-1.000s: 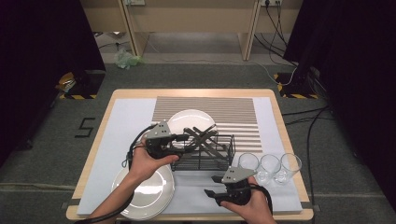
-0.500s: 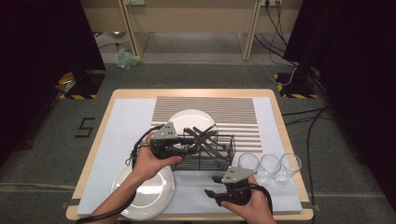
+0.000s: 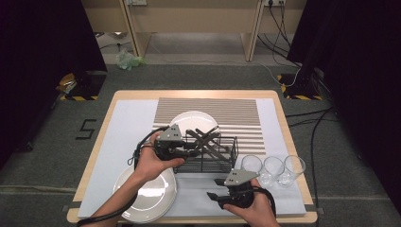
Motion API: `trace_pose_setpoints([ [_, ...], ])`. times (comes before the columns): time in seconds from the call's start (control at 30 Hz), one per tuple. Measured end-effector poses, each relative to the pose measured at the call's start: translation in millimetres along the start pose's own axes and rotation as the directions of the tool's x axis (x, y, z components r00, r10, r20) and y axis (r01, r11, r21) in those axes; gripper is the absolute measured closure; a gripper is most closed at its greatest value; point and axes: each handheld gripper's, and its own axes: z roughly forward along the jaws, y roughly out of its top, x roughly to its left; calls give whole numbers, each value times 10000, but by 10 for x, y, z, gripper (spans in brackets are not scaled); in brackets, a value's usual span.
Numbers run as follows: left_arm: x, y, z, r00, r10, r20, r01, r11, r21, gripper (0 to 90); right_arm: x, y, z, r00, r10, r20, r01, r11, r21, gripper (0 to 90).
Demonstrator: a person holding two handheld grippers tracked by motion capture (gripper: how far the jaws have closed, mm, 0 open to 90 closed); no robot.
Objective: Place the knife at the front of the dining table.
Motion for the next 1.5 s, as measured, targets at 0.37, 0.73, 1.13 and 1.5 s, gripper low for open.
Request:
trace_pose_setpoints([
  [0.37, 3, 69, 16, 9995, 321, -26, -319, 9981, 523, 703, 0, 0, 2, 10000, 5, -4, -5, 10000, 30, 459],
  [0.73, 27, 103, 48, 9988, 474, 111, -481, 9955, 811, 711, -6, -3, 5, 10000, -38, 23, 38, 10000, 32, 459],
  [1.13, 36, 151, 86, 9976, 681, 157, -697, 9882, 1366, 731, 1, -2, 8, 10000, 7, 6, -7, 10000, 68, 459],
  [1.5, 67, 177, 116, 9970, 742, 236, -770, 9845, 1578, 772, 0, -6, 12, 10000, 65, -2, -65, 9999, 112, 459],
])
